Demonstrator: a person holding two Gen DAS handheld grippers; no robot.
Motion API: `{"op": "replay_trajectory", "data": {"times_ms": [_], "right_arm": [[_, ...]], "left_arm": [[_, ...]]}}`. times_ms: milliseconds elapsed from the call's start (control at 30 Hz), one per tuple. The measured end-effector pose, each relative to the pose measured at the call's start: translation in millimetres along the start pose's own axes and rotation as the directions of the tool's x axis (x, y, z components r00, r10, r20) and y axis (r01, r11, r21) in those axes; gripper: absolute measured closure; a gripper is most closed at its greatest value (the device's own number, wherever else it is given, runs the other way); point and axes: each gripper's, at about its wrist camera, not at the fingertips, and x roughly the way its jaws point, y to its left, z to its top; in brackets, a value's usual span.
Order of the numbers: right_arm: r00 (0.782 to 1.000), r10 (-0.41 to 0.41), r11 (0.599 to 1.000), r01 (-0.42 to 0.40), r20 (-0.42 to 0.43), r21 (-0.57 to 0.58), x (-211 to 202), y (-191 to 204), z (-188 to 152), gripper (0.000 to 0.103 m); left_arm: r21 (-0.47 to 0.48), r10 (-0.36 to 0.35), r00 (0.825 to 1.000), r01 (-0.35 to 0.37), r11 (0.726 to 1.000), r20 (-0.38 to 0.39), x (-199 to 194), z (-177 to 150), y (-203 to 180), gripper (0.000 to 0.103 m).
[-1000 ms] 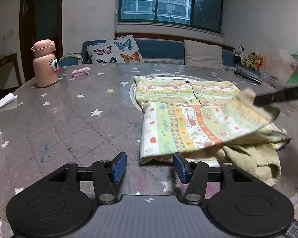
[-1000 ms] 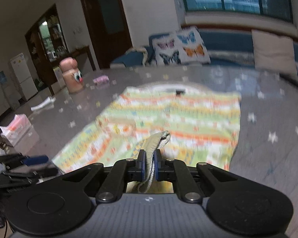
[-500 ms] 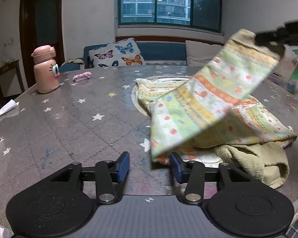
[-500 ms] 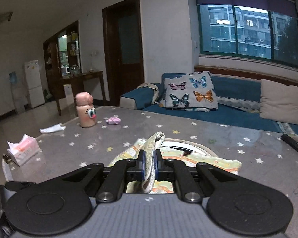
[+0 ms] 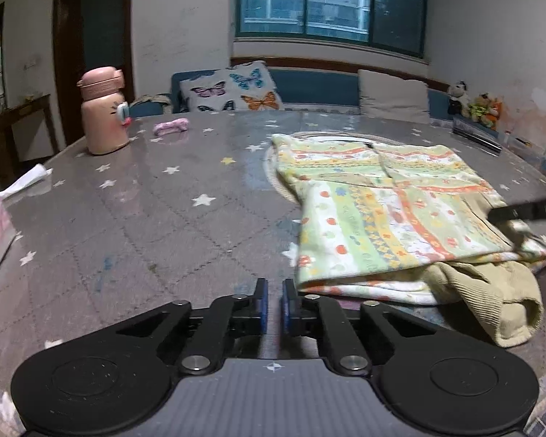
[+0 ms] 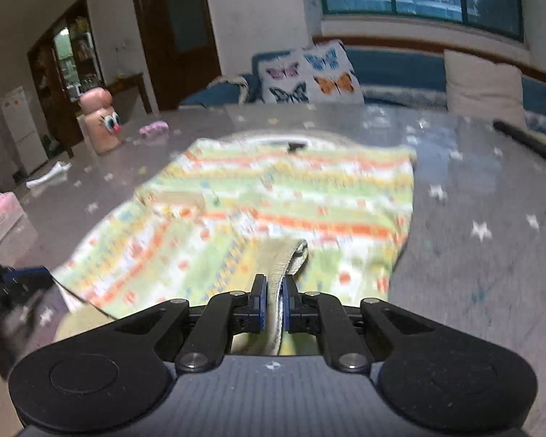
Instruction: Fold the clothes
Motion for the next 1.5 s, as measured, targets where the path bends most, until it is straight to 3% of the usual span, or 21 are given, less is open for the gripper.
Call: {"op": "replay_trajectory", "data": {"times_ms": [133, 367, 533, 833, 1067, 1500], "right_arm": [[1.000, 0.023, 1.000, -0.023, 0.000, 0.021, -2.9, -2.9, -4.0, 0.090], [1.000, -0.003, 1.000, 0.003, 0.013, 0.020, -3.5, -3.9, 2.1, 0.087], [0.998, 0.002, 1.000, -0.002, 0.056, 0.009, -8.6, -2.0, 15.5, 0.086], [0.999, 0.025, 0.999, -0.023, 0.041, -0.034, 12.0, 3.9, 23.3, 0.086], [0.999, 0.036, 0.998, -0.035, 0.006, -0.046, 26.1, 0.1, 16.5, 0.084], [0.999, 0.053, 0.990, -0.053, 0.003, -0.128, -2.6, 8.4, 0.7, 0.078]], "left_arm": [[0.004, 0.000, 1.000, 0.000, 1.000, -0.008, -2.1, 3.1, 2.9, 0.094], [0.035, -0.052, 0.997, 0.050, 0.998, 0.050, -11.3, 28.4, -6.7, 0.093], [0.073, -0.116, 0.991, 0.112, 0.991, 0.059, 8.2, 50.5, -27.6, 0.093], [0.137, -0.144, 0.990, 0.143, 0.980, -0.005, 66.0, 72.3, -54.9, 0.093], [0.148, -0.097, 0.994, 0.103, 0.984, -0.045, 87.7, 65.6, -44.6, 0.093], [0.240, -0.088, 0.996, 0.092, 0.966, -0.027, 64.4, 58.9, -51.1, 0.091]]}}
